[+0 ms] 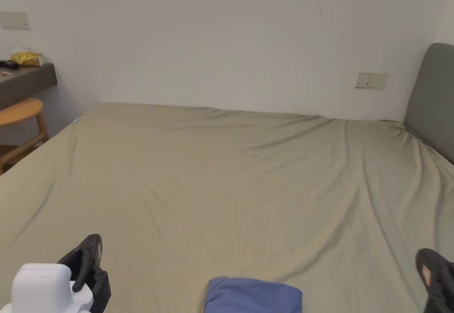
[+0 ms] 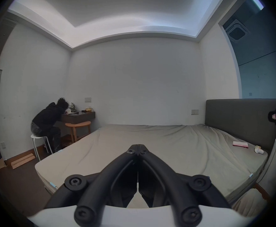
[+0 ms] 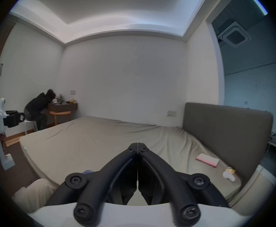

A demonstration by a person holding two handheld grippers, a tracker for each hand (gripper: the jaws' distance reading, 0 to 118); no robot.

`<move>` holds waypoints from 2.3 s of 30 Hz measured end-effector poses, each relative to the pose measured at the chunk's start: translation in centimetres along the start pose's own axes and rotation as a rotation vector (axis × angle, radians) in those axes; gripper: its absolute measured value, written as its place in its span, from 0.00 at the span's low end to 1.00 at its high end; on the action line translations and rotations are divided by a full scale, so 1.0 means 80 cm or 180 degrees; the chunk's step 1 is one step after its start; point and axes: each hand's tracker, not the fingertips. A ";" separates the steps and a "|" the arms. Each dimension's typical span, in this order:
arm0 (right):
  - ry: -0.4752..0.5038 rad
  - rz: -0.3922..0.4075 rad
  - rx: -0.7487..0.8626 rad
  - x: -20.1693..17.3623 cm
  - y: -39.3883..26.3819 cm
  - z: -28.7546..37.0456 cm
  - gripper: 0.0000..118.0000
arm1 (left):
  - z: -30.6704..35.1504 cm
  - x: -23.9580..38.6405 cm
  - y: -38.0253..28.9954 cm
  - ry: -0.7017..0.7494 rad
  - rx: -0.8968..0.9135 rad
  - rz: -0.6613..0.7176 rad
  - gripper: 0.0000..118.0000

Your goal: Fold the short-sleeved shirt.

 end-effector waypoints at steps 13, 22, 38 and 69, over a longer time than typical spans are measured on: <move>0.2601 -0.1528 -0.1403 0.007 -0.110 -0.251 0.01 | -0.027 -0.014 -0.015 -0.0354 -0.0529 0.0286 0.00; 0.2734 -0.2320 -0.1983 -0.004 -0.241 -0.328 0.01 | -0.049 -0.015 -0.031 -0.0433 -0.0839 0.0268 0.00; 0.2714 -0.2583 -0.2730 0.001 -0.340 -0.362 0.01 | -0.093 0.002 -0.071 -0.0741 -0.1433 0.0461 0.00; 0.2714 -0.2276 -0.2749 0.002 -0.363 -0.369 0.01 | -0.330 0.041 -0.240 -0.1564 -0.3349 0.1584 0.99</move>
